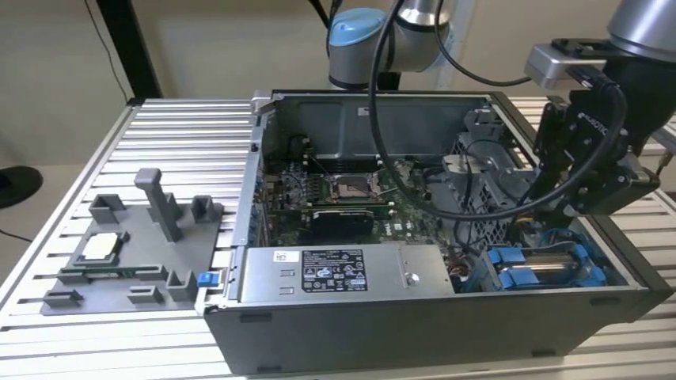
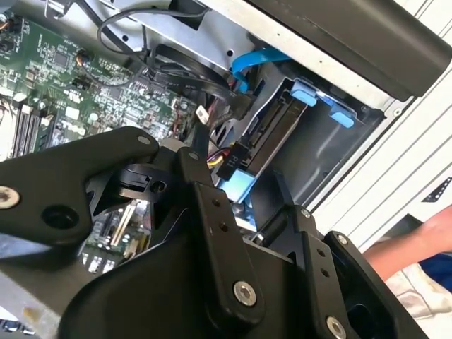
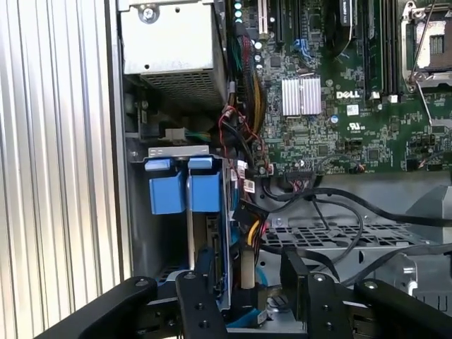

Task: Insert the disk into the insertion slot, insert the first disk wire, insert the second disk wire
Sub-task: 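Insert the first disk wire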

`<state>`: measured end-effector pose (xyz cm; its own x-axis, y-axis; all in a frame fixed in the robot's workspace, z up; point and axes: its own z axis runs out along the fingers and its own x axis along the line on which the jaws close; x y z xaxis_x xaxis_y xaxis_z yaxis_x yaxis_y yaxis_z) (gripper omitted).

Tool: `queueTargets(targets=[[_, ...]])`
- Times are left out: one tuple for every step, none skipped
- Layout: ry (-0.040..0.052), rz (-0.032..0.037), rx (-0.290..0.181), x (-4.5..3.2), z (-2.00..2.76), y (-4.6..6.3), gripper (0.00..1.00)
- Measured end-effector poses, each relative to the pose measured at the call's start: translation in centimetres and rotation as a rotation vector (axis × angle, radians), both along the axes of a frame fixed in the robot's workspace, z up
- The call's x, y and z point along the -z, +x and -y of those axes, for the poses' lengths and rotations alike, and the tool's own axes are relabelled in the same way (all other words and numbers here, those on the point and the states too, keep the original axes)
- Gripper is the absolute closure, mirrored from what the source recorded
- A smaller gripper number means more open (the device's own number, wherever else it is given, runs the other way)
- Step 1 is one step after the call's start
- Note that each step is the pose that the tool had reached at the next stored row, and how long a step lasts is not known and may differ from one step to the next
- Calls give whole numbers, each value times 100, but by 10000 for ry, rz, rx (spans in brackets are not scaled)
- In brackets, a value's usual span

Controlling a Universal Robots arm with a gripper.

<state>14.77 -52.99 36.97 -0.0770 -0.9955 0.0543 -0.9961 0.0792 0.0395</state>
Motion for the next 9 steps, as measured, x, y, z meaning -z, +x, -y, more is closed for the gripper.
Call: queueTargets(targets=[[1, 0, 8, 1, -7, 0, 0], [1, 0, 9, 1, -12, -1, 0], [1, 0, 10, 1, -16, -1, 0], [-2, 0, 10, 1, -17, -1, 0], [-7, 0, 10, 1, -17, -1, 0], [-19, 0, 11, 1, -17, -1, 0], [-32, 0, 11, 1, -18, 0, 0], [-47, 0, 11, 1, -18, 1, 0], [-64, 0, 10, 1, -18, 2, 0]])
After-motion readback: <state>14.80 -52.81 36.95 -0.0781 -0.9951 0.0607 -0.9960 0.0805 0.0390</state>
